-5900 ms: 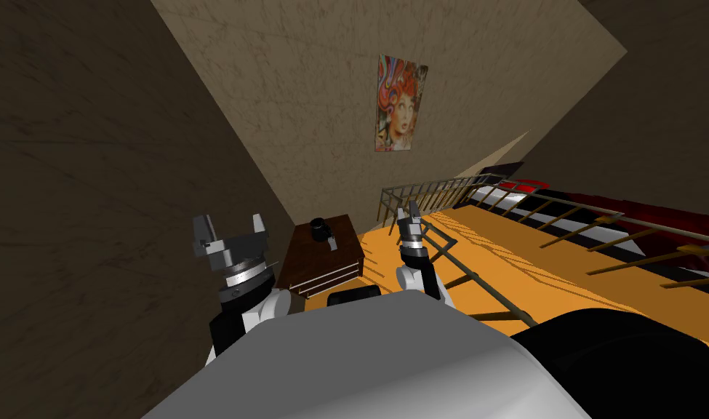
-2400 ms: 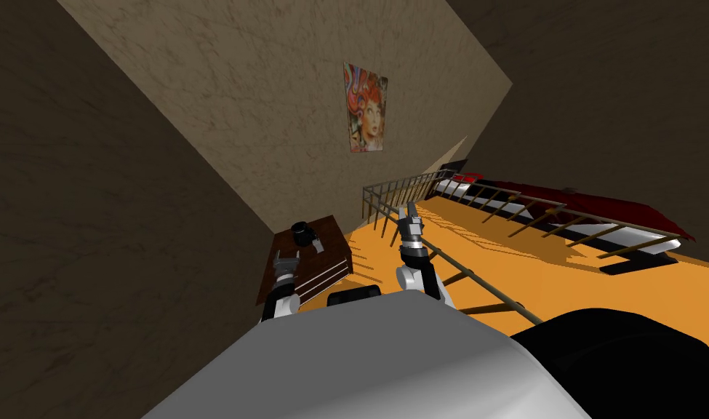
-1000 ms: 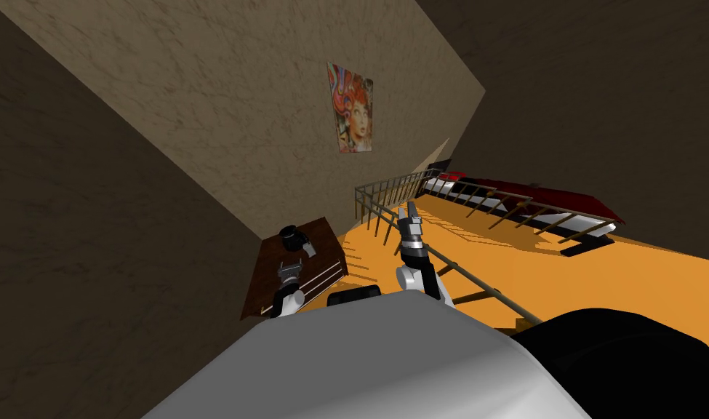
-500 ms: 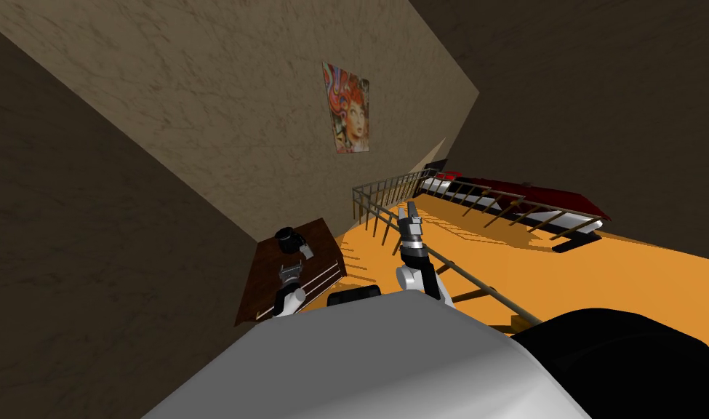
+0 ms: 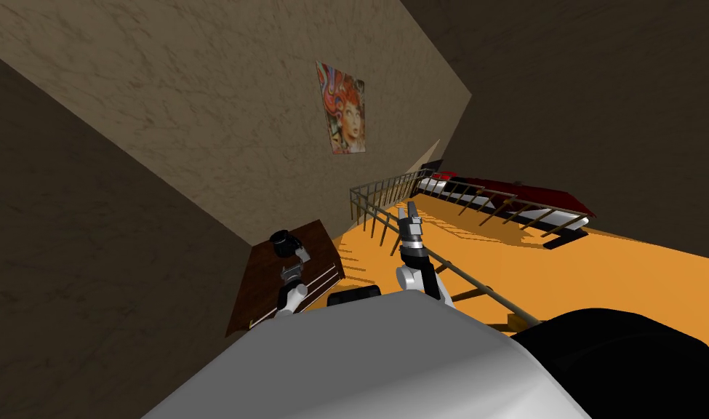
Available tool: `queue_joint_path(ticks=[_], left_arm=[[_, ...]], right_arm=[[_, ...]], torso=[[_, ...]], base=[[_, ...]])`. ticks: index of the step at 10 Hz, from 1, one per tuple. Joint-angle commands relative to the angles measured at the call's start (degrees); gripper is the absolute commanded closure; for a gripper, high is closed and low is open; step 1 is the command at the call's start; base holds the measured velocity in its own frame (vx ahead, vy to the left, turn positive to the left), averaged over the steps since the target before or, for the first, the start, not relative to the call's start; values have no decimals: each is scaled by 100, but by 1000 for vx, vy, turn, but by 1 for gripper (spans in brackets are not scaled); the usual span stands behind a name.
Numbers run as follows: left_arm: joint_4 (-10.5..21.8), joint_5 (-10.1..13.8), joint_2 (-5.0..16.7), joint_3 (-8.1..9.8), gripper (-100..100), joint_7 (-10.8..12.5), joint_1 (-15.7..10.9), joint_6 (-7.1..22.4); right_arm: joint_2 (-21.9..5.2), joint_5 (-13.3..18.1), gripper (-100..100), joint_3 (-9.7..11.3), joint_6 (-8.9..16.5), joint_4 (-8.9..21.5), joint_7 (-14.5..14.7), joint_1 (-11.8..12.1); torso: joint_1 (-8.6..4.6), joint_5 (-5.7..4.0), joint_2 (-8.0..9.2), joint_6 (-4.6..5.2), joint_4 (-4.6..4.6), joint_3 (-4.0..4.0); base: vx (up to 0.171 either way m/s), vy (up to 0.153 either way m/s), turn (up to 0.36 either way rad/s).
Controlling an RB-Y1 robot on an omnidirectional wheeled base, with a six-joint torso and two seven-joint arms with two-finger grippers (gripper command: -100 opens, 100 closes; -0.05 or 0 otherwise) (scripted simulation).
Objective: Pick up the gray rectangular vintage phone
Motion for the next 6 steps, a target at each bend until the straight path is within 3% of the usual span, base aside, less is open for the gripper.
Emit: queue_joint_path(ticks=[1, 6], left_arm=[[239, 146, -38, 86, -100, 170, -198, -6], [740, 427, -110, 289, -100, 534, -767, -75]], right_arm=[[0, 0, 0, 0, 0, 0, 0, 0], [0, 0, 0, 0, 0, 0, 0, 0]], torso=[[0, 0, 0, 0, 0, 0], [6, 1, -6, -1, -1, -4]], base=[[58, -22, -42], [68, -9, -31]])
